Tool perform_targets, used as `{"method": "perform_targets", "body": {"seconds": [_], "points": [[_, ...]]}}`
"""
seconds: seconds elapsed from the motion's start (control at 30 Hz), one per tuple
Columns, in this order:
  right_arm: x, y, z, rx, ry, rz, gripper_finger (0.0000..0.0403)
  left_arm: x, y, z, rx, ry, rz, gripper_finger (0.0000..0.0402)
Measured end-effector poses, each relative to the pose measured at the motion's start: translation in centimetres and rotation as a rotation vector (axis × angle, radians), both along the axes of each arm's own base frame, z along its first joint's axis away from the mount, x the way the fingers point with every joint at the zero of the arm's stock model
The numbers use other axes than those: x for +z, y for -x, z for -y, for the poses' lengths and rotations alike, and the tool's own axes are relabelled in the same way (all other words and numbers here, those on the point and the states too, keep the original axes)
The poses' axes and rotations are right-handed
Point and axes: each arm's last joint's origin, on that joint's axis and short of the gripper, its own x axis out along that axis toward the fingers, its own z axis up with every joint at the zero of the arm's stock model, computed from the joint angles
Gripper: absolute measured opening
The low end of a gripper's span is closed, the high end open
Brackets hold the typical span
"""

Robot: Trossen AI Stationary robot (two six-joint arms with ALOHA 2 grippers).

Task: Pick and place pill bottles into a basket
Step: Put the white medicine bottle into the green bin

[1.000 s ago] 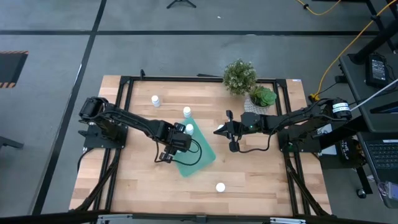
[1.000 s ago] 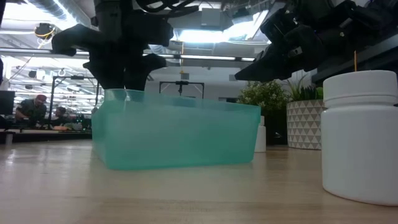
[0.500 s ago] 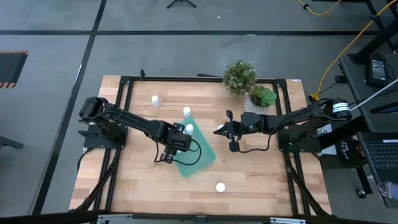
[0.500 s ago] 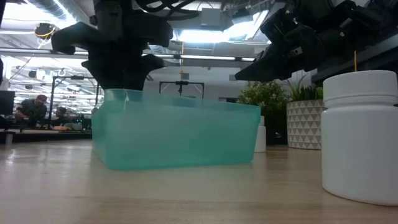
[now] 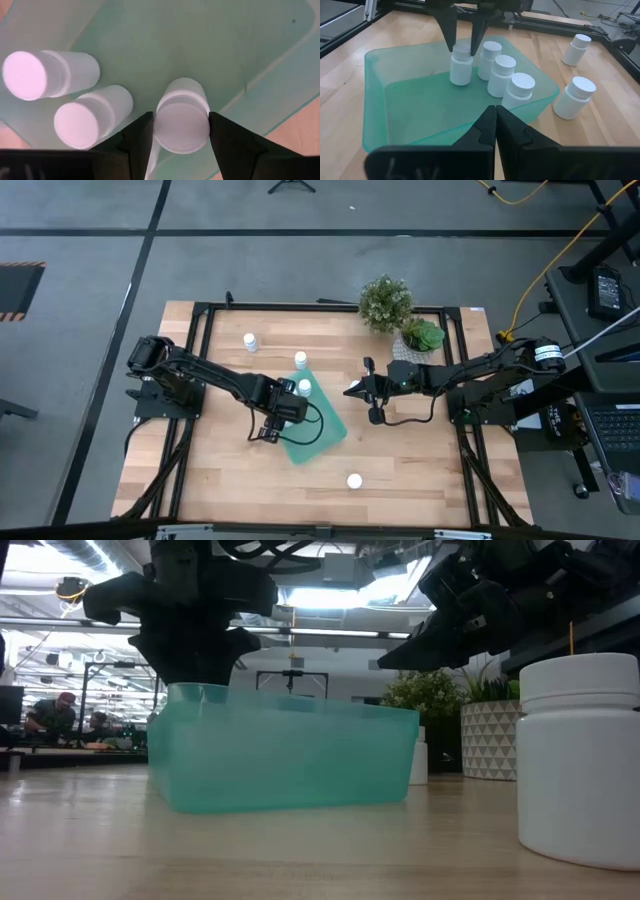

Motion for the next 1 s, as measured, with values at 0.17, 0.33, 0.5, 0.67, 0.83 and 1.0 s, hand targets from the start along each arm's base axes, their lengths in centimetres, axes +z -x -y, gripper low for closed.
{"method": "perform_targets", "body": {"seconds": [0.17, 0.33, 0.5, 0.67, 0.83, 1.0], "points": [[0.0, 0.0, 0.0, 0.0, 0.0, 0.0, 0.0012, 0.02, -0.02, -0.13, 0.033, -0.04, 0.011, 0.0181], [0.0, 0.0, 0.0, 0.0, 0.0, 0.0, 0.0012, 0.02, -0.02, -0.13, 0.035, -0.039, 0.012, 0.0182], [0.0, 0.0, -0.01, 0.0, 0.0, 0.0, 0.0012, 0.02, -0.01, -0.09, 0.031, -0.031, 0.01, 0.0182], [0.0, 0.0, 0.0, 0.0, 0.0, 0.0, 0.0012, 0.02, -0.02, -0.08, 0.049, -0.026, 0.012, 0.018], [0.0, 0.0, 0.0, 0.0, 0.0, 0.0, 0.0012, 0.03, -0.01, -0.08, 0.076, -0.019, 0.015, 0.0184], [0.0, 0.0, 0.0, 0.0, 0.0, 0.0, 0.0012, 0.04, -0.01, -0.09, 0.064, -0.023, 0.014, 0.0184]]}}
